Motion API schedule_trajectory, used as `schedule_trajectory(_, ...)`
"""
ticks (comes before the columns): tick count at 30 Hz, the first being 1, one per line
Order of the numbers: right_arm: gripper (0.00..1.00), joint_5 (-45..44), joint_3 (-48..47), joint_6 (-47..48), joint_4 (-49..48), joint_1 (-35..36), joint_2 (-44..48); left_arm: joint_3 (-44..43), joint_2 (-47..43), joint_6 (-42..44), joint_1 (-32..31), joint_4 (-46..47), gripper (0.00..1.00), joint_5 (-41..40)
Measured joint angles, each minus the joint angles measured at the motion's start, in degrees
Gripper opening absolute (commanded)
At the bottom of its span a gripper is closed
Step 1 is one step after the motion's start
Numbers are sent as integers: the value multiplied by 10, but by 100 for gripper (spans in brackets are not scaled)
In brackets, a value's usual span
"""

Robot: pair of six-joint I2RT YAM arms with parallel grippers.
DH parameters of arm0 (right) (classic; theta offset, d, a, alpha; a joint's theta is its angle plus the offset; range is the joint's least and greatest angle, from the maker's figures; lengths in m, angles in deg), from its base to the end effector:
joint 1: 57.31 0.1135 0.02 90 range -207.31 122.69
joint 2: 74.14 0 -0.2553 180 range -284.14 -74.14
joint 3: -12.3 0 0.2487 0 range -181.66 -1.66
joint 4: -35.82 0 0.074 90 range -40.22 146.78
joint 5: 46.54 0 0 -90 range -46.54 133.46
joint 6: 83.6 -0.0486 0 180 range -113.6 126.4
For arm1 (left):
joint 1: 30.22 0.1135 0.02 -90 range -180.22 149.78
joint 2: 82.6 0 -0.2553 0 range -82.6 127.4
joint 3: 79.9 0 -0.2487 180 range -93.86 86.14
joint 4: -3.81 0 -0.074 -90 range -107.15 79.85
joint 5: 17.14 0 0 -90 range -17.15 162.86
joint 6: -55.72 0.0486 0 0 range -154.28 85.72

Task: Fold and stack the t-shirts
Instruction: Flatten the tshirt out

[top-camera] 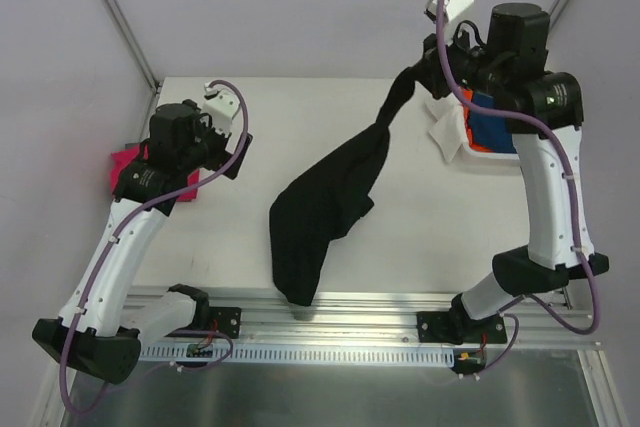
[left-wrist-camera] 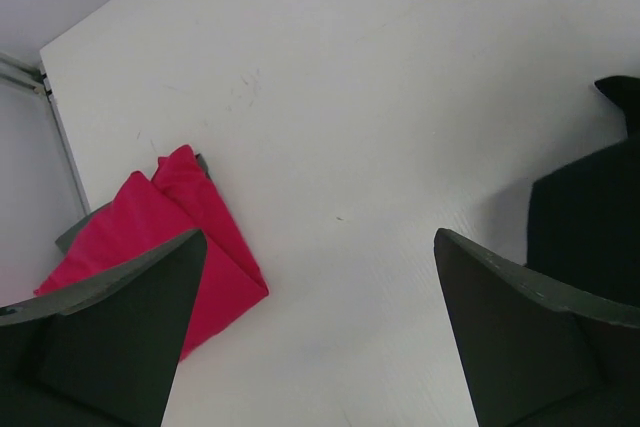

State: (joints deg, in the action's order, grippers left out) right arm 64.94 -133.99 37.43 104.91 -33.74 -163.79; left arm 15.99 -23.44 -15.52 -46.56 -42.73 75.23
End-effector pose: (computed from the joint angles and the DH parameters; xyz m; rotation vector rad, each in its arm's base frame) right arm 0.2418 0.1249 0.5508 -1.0448 1.4400 0.2410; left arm 0.2188 -0.0662 0.3925 0.6132 1.8482 -0.0123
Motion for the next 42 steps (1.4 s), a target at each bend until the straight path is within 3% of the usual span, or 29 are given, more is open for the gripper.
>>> schedule_trajectory(3,1,-31,53,47,11,-56,-25,-11,16,-5,9,3,99,-1)
schedule_trajectory(8,1,-28,172,90,51,-64,-115,-35,53,-16,11,11,99,2)
schedule_trajectory(12,1,-25,169,89,72,-64,-211,-46,72,-23,11,3,96,52)
schedule_trajectory(17,1,-28,165,89,70,-64,-219,-42,71,-30,-7,-23,94,122)
schedule_trajectory(23,0,-44,151,84,58,-71,-230,74,65,50,-101,-47,95,99)
schedule_trajectory(32,1,-49,1,61,25,-110,-384,79,144,115,-301,-64,95,18)
schedule_trajectory(36,1,-57,-78,42,-3,-120,-462,42,241,115,-356,-69,93,7)
schedule_trajectory(42,1,-74,-109,40,-37,-127,-497,-112,458,77,-414,-70,93,-27)
